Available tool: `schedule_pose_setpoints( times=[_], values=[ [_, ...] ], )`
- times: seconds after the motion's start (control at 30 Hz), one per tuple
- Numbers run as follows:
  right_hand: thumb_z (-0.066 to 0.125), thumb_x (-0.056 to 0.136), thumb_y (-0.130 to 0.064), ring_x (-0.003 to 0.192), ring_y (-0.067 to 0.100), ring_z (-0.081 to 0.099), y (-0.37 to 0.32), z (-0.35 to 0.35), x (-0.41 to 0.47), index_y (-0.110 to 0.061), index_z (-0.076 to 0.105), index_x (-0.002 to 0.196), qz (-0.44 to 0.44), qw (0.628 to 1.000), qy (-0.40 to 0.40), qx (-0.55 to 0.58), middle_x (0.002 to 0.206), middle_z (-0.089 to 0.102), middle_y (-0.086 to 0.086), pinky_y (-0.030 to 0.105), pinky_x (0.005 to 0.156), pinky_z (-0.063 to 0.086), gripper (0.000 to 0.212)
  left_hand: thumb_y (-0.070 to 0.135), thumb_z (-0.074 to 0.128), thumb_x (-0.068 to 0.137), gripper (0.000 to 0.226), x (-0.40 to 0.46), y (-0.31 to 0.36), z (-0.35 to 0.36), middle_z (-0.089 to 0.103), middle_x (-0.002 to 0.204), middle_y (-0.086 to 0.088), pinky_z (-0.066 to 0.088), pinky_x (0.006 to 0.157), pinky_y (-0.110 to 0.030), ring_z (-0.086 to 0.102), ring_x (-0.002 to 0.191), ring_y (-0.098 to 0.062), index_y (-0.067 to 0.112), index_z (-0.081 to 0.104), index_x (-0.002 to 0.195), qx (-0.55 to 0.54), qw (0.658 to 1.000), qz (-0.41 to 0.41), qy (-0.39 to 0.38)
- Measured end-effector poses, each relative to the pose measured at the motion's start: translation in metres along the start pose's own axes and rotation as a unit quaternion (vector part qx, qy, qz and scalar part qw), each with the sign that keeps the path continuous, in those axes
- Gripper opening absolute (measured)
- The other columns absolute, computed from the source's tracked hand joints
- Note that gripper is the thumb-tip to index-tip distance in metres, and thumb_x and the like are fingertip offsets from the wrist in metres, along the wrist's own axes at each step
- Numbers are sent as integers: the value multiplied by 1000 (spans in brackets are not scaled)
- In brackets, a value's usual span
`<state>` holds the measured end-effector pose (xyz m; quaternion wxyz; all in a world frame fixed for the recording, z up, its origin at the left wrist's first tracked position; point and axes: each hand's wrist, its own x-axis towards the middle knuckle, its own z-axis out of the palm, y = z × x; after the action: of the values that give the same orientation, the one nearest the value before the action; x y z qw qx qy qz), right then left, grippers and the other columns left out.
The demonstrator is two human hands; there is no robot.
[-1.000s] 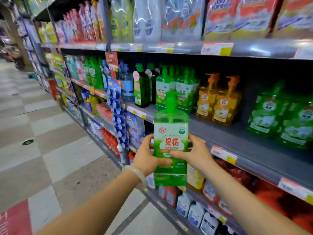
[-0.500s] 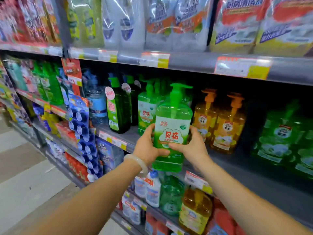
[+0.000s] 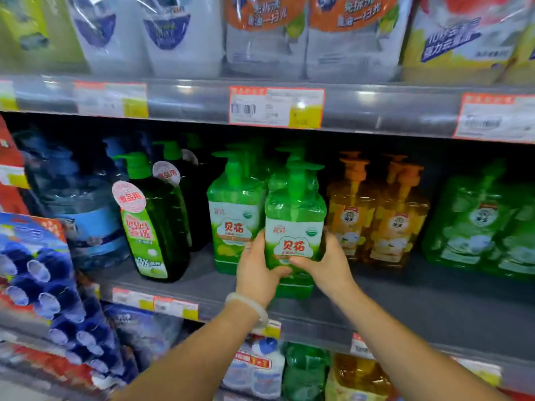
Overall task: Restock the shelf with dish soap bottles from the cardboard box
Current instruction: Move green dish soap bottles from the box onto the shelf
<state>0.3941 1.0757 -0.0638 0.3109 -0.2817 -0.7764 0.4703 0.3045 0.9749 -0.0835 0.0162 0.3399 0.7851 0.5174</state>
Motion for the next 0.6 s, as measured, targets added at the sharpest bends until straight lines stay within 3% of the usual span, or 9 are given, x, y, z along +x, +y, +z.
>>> schedule_pose_setpoints(
  times=[0.13,0.2,0.4,0.5,0.6],
  values=[
    [81,67,-10,111,11,52,-2,3,4,-12,32,138,1,999,-5,-36,117,55,-4,24,89,41,86,30,79,72,67,7,-8,1,56,123,-7,41,88,-29,50,114,-24,12,48,128,49,999,-5,4],
    [81,69,-10,111,13,52,2,6,2,-8,31,137,18,997,-18,-70,122,56,1,20,83,39,85,35,76,75,62,8,-13,2,56,120,-10,41,83,-30,51,110,-26,9,50,124,67,998,-8,-1],
    [76,75,-11,117,20,54,11,13,1,-8,32,137,44,995,-5,-93,128,57,5,19,81,36,77,22,78,74,54,5,-23,5,54,118,-11,50,90,-42,54,108,-27,5,54,118,5,1000,-19,-5],
    [75,75,-8,117,14,51,8,19,5,-16,25,144,31,996,-5,-82,130,55,1,17,84,35,85,22,77,76,43,5,-27,4,57,108,-7,47,80,-27,55,94,-18,5,56,109,-2,999,-49,14],
    [74,75,-7,121,19,52,7,23,10,-18,23,145,28,996,7,-83,132,55,2,18,87,36,87,27,75,77,36,9,-27,2,61,99,-4,42,72,-24,54,85,-15,6,57,100,2,996,-92,16]
  ],
)
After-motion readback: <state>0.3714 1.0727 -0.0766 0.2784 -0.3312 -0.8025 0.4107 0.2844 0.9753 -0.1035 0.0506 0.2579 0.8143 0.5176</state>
